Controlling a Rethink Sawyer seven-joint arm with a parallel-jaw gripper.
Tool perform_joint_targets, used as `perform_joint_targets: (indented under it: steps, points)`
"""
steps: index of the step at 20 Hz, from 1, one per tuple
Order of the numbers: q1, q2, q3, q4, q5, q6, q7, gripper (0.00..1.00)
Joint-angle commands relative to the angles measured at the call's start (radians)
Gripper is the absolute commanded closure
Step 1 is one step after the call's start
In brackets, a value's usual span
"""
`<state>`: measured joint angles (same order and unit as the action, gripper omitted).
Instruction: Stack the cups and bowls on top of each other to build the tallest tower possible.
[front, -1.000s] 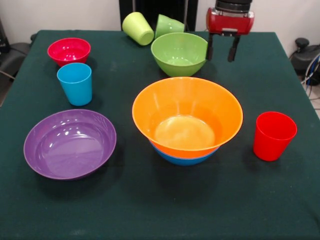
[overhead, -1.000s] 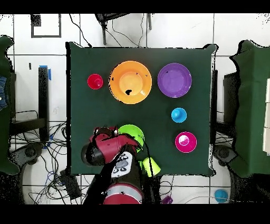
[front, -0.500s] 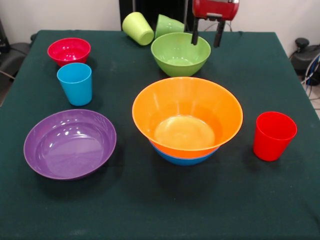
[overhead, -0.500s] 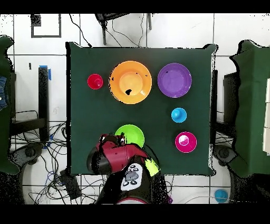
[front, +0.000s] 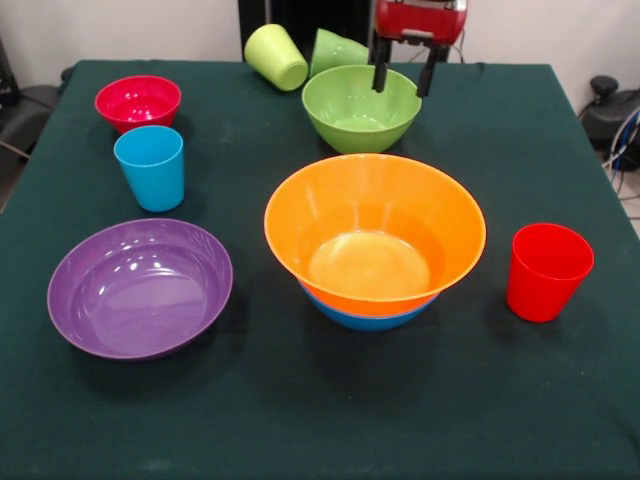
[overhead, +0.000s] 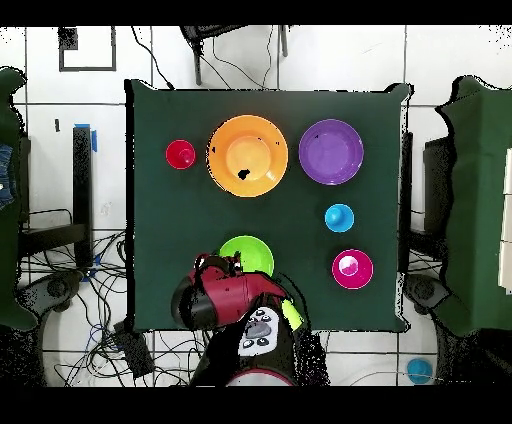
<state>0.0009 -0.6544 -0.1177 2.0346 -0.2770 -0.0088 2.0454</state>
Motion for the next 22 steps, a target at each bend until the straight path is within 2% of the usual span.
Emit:
perform_joint_targets:
  steps: [1,9,22]
  points:
    - [-0.043,0.129,0.092,-0.042,-0.054,-0.075,0.075,0.0]
    - [-0.079,0.303,0.112,-0.134,-0.066,-0.187,0.076,0.0]
    - [-0.077,0.288,0.129,-0.143,-0.092,-0.154,0.049,0.0]
